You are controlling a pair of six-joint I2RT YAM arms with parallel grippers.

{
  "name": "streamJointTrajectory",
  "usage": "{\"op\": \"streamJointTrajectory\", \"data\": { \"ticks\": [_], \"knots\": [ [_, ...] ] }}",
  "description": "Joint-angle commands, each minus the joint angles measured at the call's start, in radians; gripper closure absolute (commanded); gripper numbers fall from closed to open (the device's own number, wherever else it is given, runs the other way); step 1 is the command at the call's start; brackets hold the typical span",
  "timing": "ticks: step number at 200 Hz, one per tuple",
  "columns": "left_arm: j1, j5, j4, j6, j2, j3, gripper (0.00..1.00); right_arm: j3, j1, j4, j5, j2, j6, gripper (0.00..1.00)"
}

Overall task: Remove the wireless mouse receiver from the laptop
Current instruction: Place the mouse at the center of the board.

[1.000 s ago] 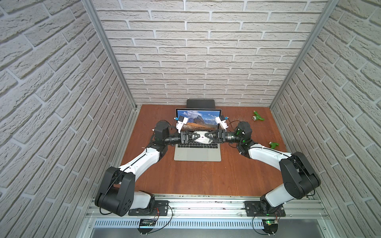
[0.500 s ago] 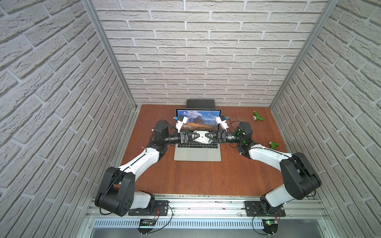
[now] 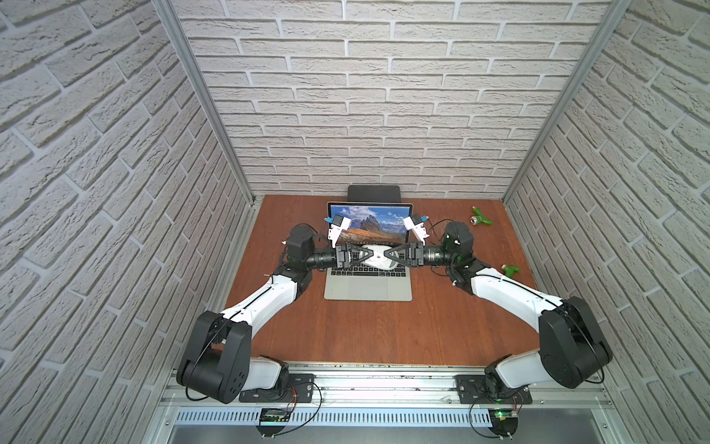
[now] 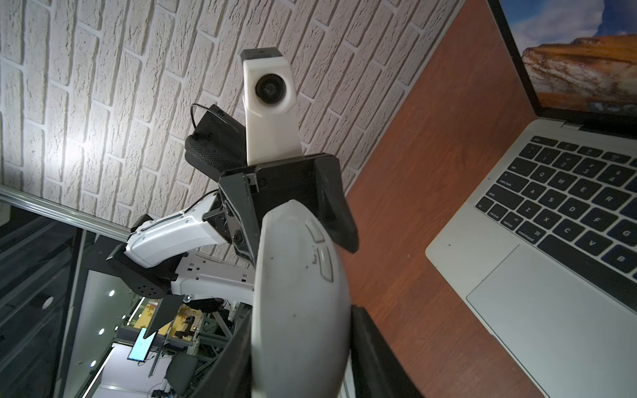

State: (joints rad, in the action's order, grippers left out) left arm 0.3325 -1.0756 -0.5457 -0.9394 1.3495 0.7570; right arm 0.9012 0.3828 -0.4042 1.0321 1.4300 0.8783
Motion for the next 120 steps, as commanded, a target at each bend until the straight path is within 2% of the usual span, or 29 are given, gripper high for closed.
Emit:
{"op": "streamJointTrajectory", "data": {
  "ticks": [1,8,21,38,53,83,100,115,120],
  "knots": [
    [-0.033,0.068,-0.01,0.036,0.0,0.023,0.18,0.076,-0.009,0.204,0.046,-0.095,-0.208,0.98],
    [-0.044,0.077,-0.006,0.037,0.0,0.022,0.1,0.09,-0.019,0.265,0.039,-0.101,-0.247,0.98],
    [-0.073,0.096,0.006,0.036,-0.004,0.021,0.03,0.132,-0.036,0.431,0.011,-0.112,-0.369,0.98],
    [-0.123,0.126,0.01,0.035,-0.026,0.007,0.02,0.215,-0.038,0.725,-0.075,-0.12,-0.602,0.98],
    [-0.171,0.162,0.036,0.057,-0.061,-0.008,0.02,0.268,-0.041,0.926,-0.213,-0.124,-0.773,0.98],
    [-0.222,0.277,0.158,0.178,-0.148,-0.033,0.02,0.308,-0.033,1.101,-0.518,-0.138,-0.958,0.98],
    [-0.222,0.369,0.257,0.261,-0.181,-0.045,0.02,0.304,-0.003,1.134,-0.749,-0.152,-1.029,0.98],
    [-0.228,0.443,0.224,0.265,-0.211,-0.097,0.02,0.275,0.034,1.119,-0.972,-0.166,-1.071,0.98],
    [-0.228,0.467,0.214,0.269,-0.222,-0.118,0.02,0.261,0.056,1.107,-1.086,-0.168,-1.089,0.98]
  ]
}}
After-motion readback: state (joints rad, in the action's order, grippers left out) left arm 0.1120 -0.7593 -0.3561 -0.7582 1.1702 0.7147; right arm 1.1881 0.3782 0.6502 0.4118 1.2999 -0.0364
